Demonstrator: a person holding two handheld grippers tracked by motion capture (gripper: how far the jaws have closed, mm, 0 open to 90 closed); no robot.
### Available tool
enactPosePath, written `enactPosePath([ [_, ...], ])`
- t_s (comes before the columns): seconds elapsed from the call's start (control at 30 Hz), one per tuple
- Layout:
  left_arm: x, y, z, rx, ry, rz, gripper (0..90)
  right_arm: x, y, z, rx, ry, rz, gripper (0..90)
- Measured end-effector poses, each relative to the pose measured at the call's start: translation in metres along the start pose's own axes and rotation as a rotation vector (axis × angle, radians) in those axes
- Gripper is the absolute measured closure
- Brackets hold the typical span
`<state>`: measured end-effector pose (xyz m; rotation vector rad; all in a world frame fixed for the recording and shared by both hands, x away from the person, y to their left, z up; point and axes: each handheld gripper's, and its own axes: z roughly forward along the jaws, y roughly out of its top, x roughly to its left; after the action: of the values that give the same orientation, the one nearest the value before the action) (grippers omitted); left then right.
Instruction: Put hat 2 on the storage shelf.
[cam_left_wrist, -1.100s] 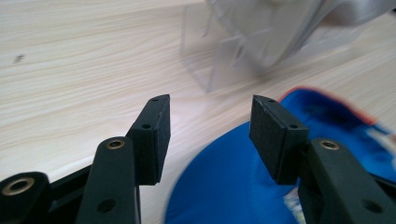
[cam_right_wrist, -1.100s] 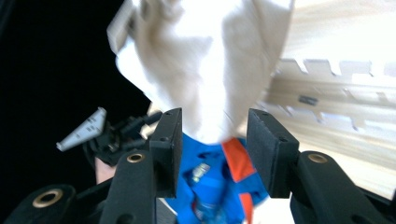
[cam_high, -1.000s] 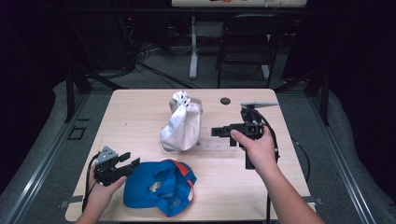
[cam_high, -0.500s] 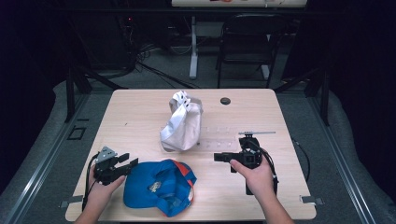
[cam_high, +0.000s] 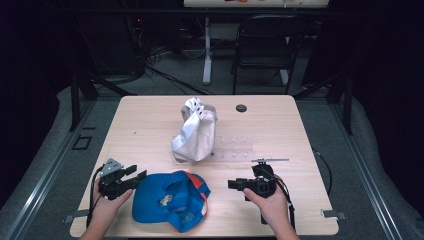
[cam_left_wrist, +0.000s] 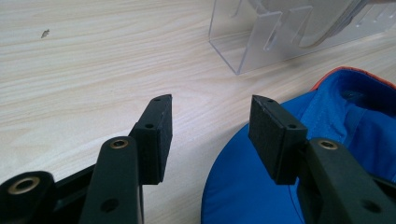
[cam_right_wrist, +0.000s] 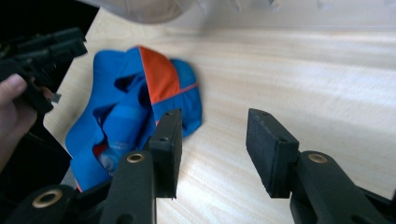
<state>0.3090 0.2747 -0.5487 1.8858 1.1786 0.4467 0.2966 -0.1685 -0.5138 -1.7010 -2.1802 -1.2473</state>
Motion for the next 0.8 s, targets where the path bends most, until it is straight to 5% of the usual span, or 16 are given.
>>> enactPosePath([
  [0.27, 0.000, -0.008, -0.008, -0.003, 0.013, 0.005, 50.3, 0.002, -0.021, 0.030, 0.077, 0.069, -0.028, 56.6],
  [0.8, 0.007, -0.021, -0.027, 0.000, 0.058, -0.020, 50.3, 0.013, -0.024, 0.074, 0.187, 0.166, -0.044, 56.2],
])
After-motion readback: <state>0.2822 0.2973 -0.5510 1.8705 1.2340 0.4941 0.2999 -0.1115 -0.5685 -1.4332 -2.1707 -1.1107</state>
